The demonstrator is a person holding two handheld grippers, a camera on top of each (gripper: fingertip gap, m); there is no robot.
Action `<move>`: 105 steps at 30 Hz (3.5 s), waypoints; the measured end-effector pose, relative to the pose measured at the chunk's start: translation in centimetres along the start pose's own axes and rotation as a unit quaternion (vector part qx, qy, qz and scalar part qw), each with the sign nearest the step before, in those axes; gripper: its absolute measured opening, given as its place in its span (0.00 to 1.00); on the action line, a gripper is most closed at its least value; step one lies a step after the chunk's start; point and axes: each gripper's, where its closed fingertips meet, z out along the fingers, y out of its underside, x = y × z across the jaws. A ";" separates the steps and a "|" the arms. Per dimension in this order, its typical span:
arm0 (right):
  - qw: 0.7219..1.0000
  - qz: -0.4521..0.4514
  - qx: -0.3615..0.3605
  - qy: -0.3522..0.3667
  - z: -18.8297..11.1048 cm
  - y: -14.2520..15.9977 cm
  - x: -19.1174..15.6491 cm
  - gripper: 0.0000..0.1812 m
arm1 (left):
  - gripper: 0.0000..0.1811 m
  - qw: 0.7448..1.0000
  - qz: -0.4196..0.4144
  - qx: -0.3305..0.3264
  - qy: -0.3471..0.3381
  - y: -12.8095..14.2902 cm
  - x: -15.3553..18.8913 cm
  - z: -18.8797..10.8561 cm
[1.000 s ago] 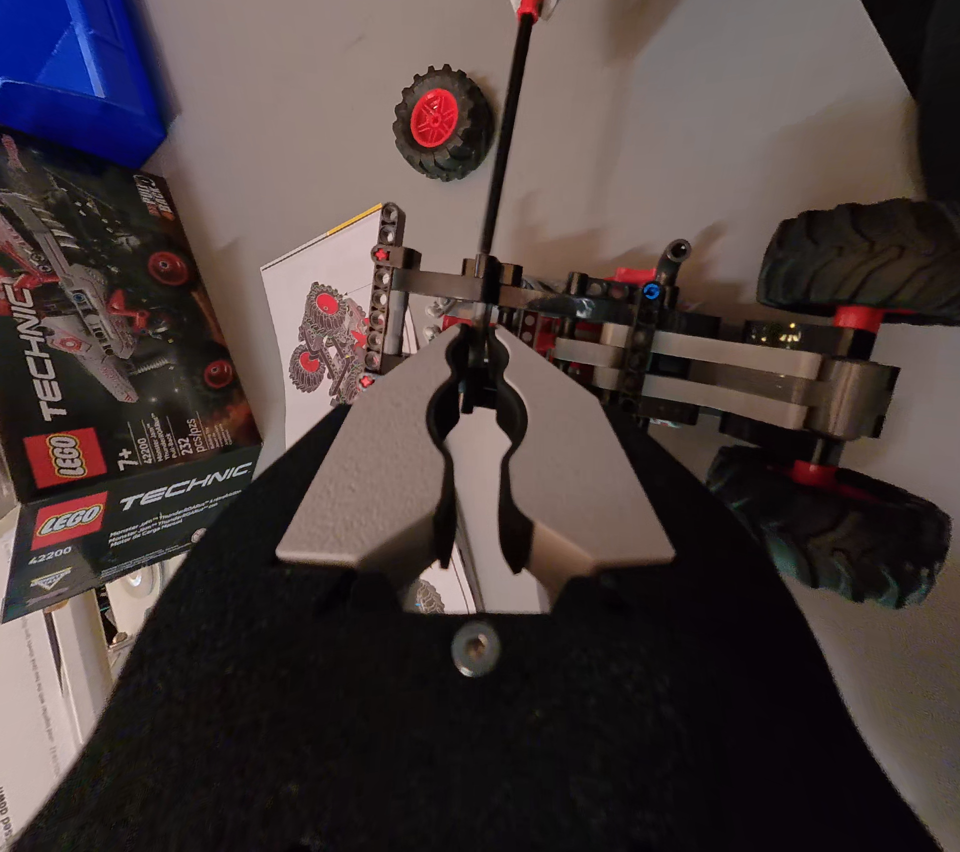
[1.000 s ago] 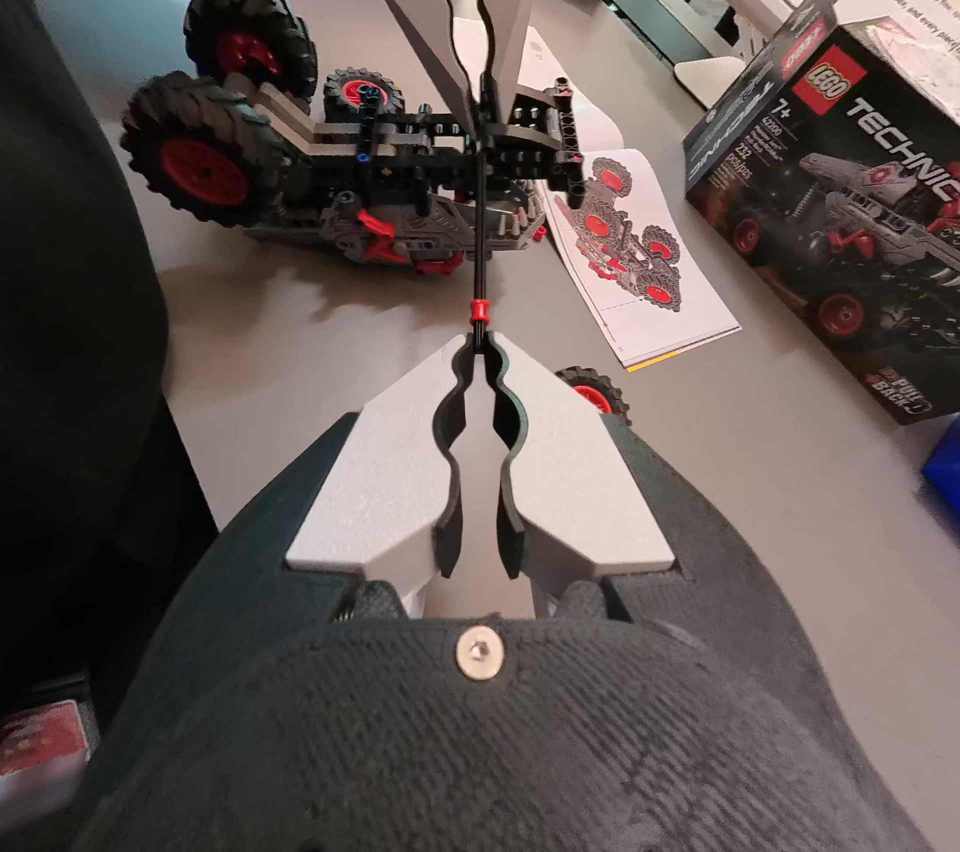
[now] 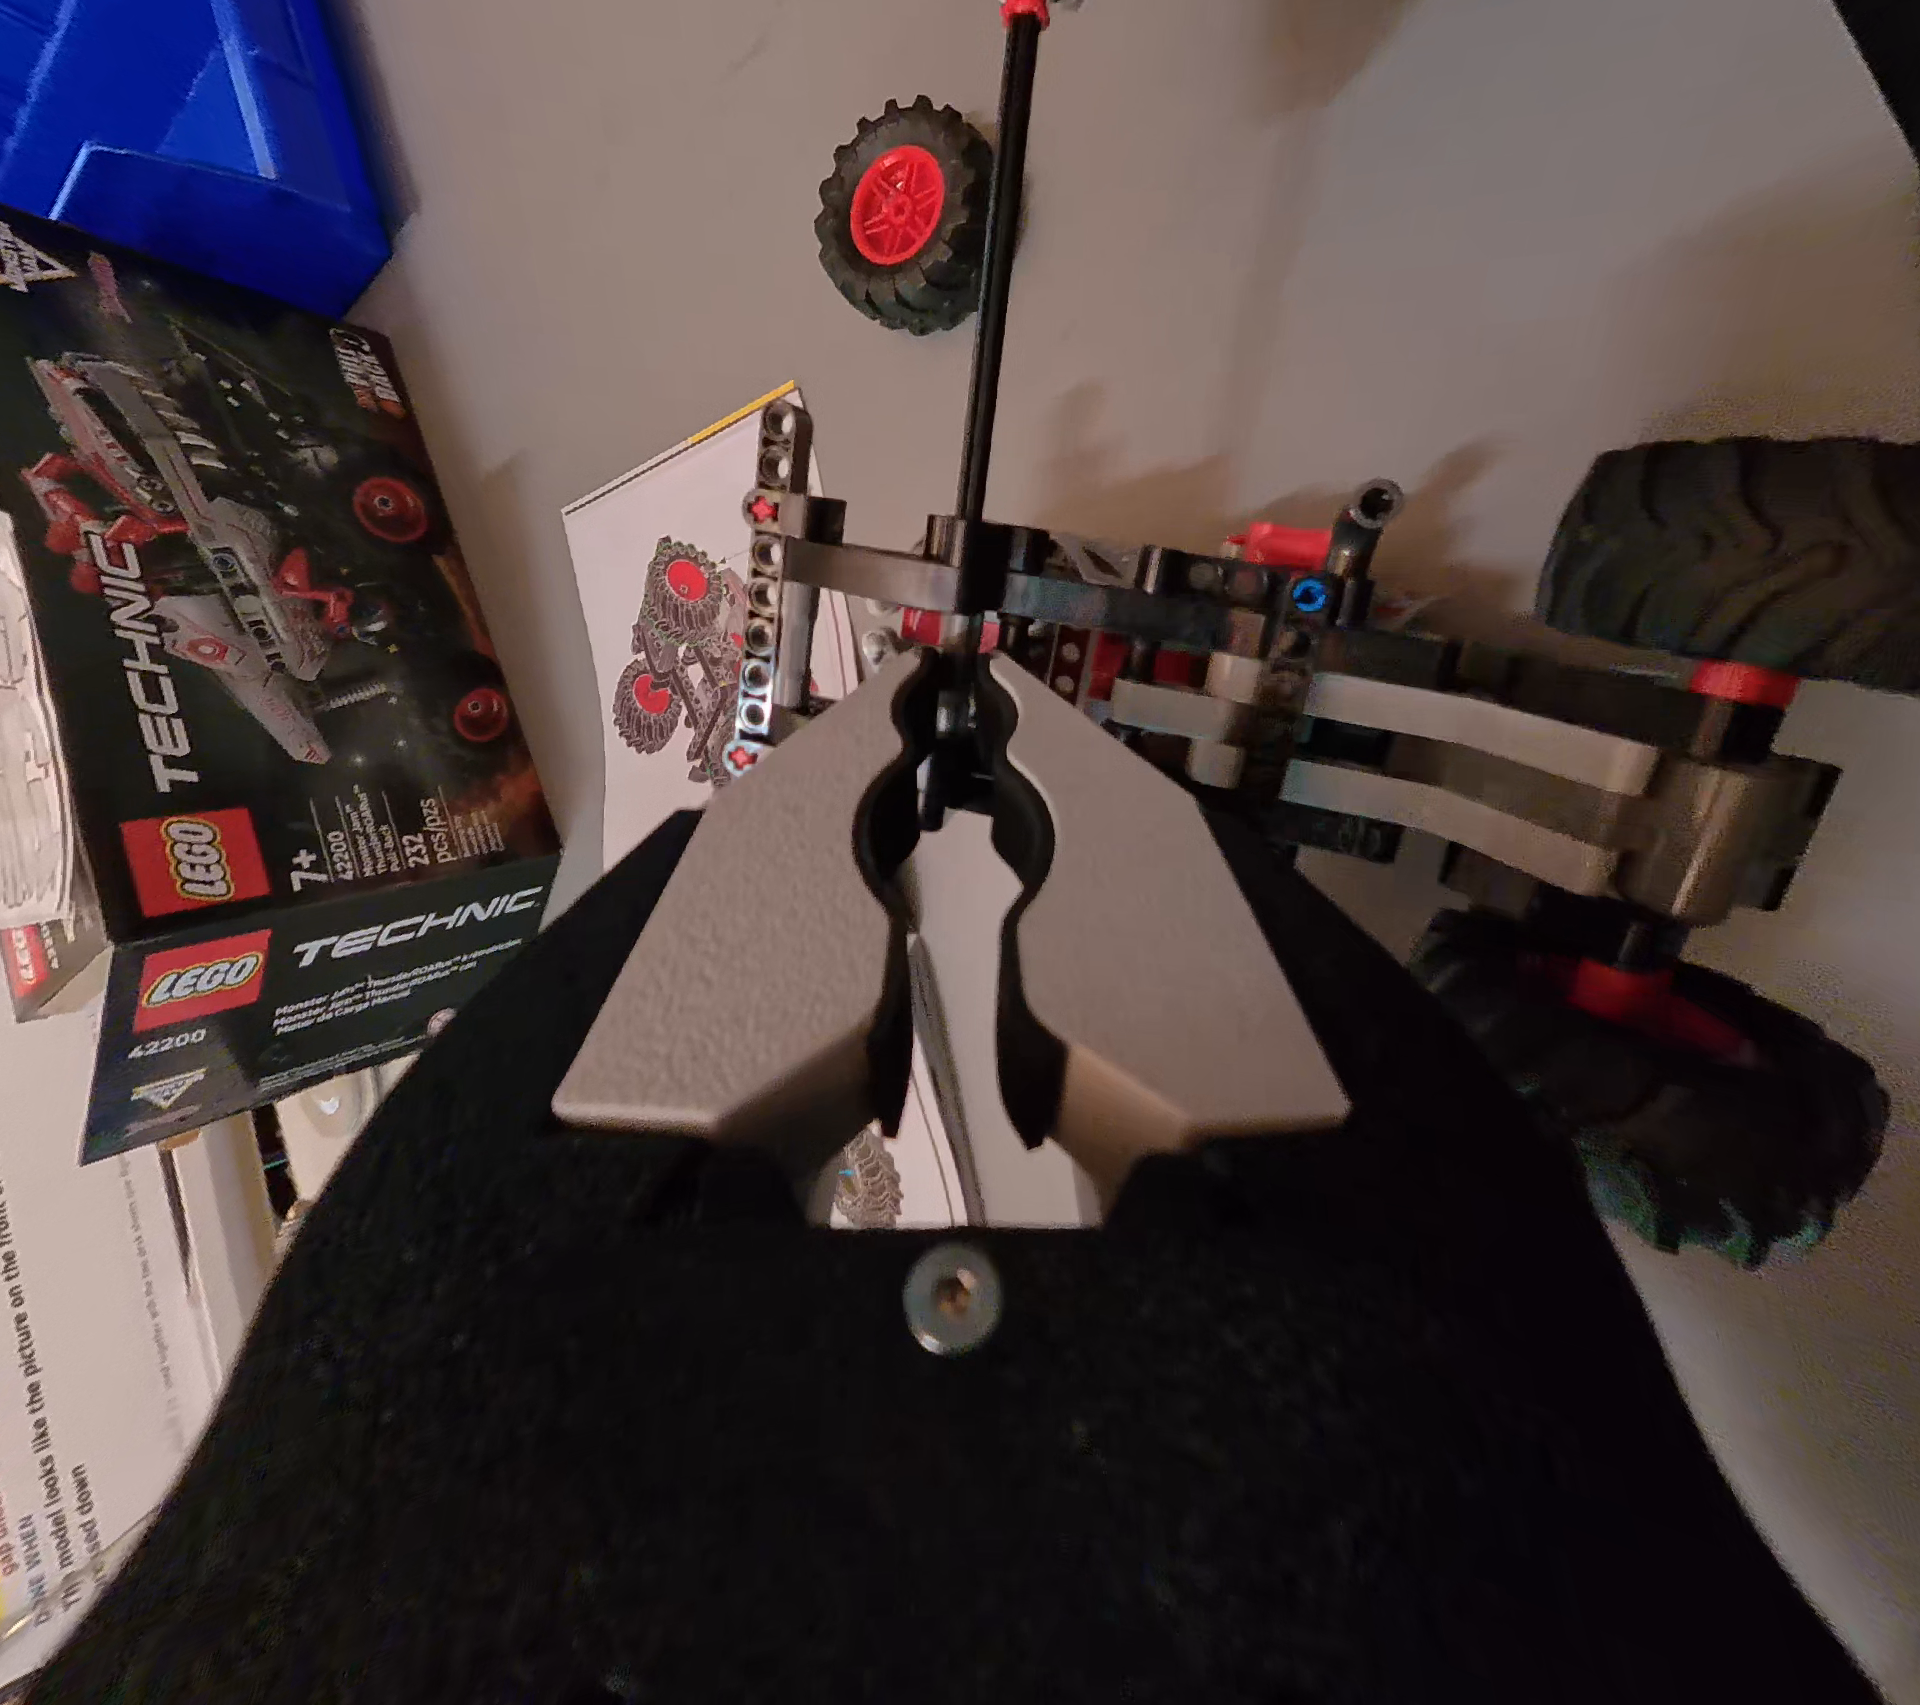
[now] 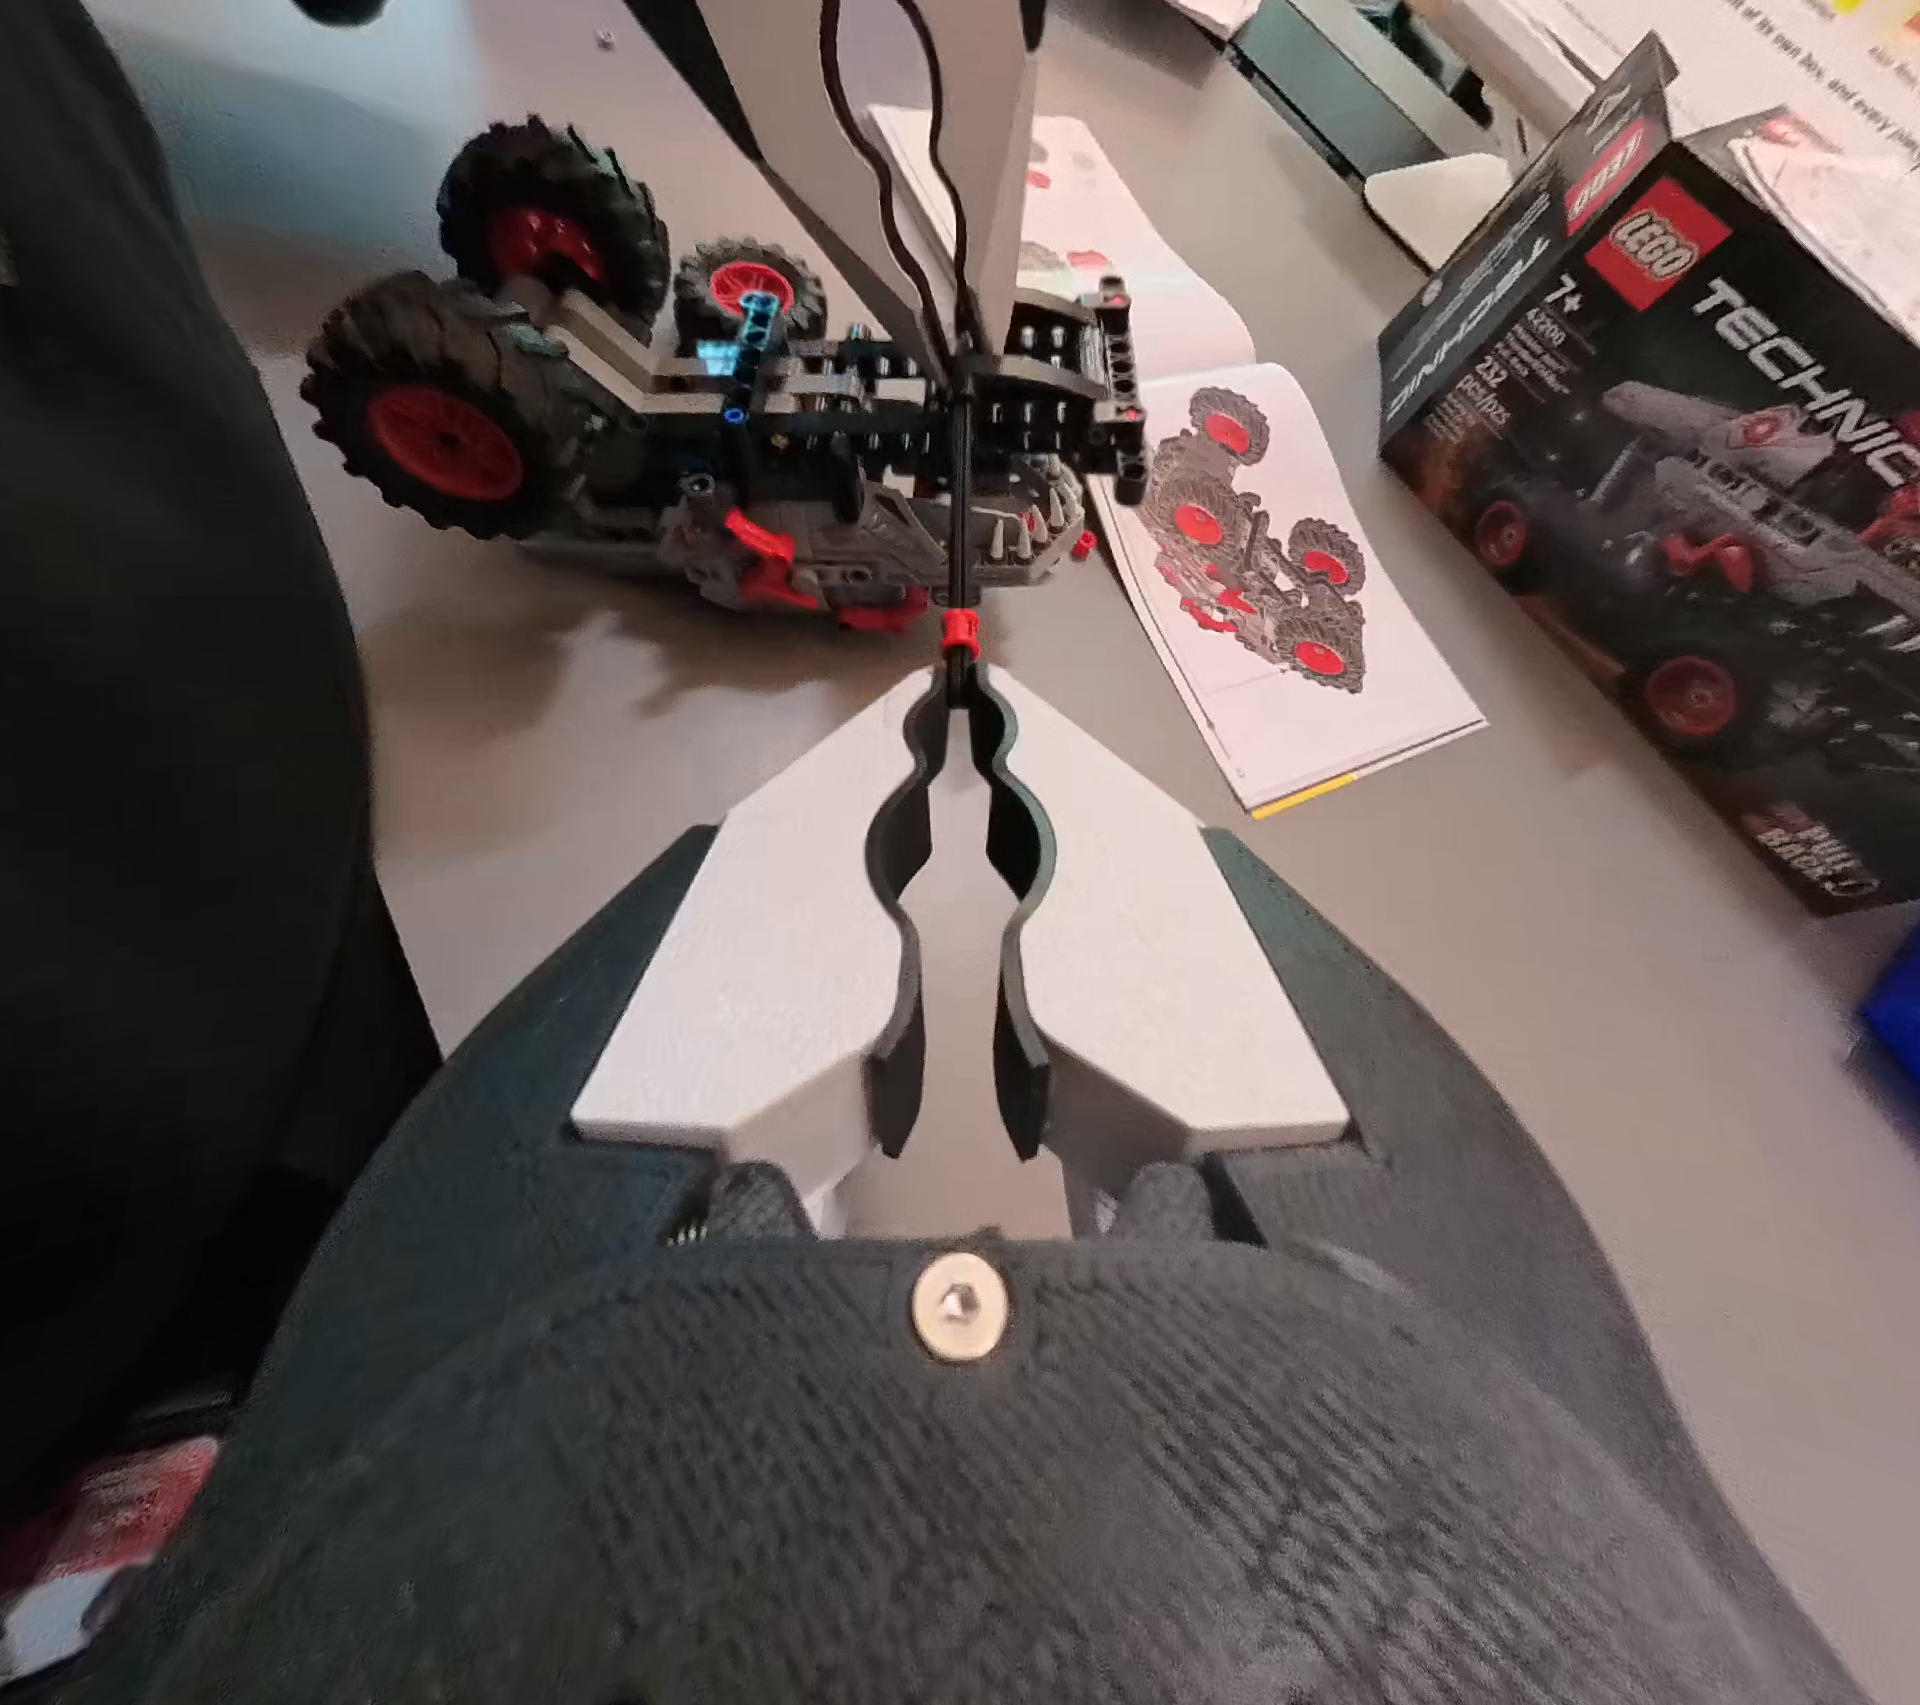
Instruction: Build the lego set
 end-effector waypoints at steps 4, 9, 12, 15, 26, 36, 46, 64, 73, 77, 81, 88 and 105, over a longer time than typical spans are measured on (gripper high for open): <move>0.997 -0.056 -0.049 0.037 0.6 0.5 0.5 0.01 | 0.02 1.000 -0.005 -0.002 -0.006 0.1 -0.1 0.0; 0.993 -0.103 -0.038 0.046 1.6 0.0 0.2 0.01 | 0.02 1.000 -0.005 0.005 -0.005 -0.2 0.0 0.1; 0.995 -0.076 -0.024 0.058 2.4 0.3 1.0 0.01 | 0.02 1.000 -0.014 0.003 -0.011 0.1 -0.3 0.2; 0.997 -0.059 -0.025 0.051 2.8 0.6 1.3 0.01 | 0.02 1.000 -0.024 0.015 -0.005 0.0 -0.3 0.1; 0.994 -0.090 -0.024 0.061 3.6 0.5 2.1 0.01 | 0.02 0.998 -0.048 0.048 0.001 0.0 -0.3 0.1; 0.996 -0.067 -0.006 0.053 3.7 0.4 1.8 0.01 | 0.08 0.981 -0.145 0.131 -0.012 2.1 -0.7 -2.3; 0.997 -0.069 0.007 0.022 4.5 -0.1 1.6 0.01 | 0.03 0.980 -0.139 0.140 -0.003 2.2 -0.3 -1.5; 0.997 -0.070 0.025 0.004 6.1 -1.4 0.9 0.01 | 0.03 0.979 -0.133 0.156 -0.007 1.7 -0.1 -1.4; 0.998 -0.051 0.038 -0.005 6.2 -1.4 0.8 0.01 | 0.04 0.973 -0.135 0.189 0.006 1.8 0.0 -2.2; 0.998 -0.051 0.039 -0.009 6.1 -1.5 0.6 0.01 | 0.10 0.950 -0.170 0.262 0.026 3.4 -2.3 -4.9; 0.998 -0.046 0.045 -0.011 6.2 -1.7 0.5 0.01 | 0.10 0.974 -0.112 0.180 0.074 7.0 -3.5 -0.8; 0.998 -0.035 0.047 -0.015 6.3 -1.7 0.6 0.01 | 0.11 0.964 -0.041 0.138 0.224 6.3 -2.6 5.9; 0.998 -0.040 0.034 -0.016 6.3 -0.9 0.7 0.05 | 0.02 0.966 -0.132 0.167 0.149 6.5 -4.3 4.6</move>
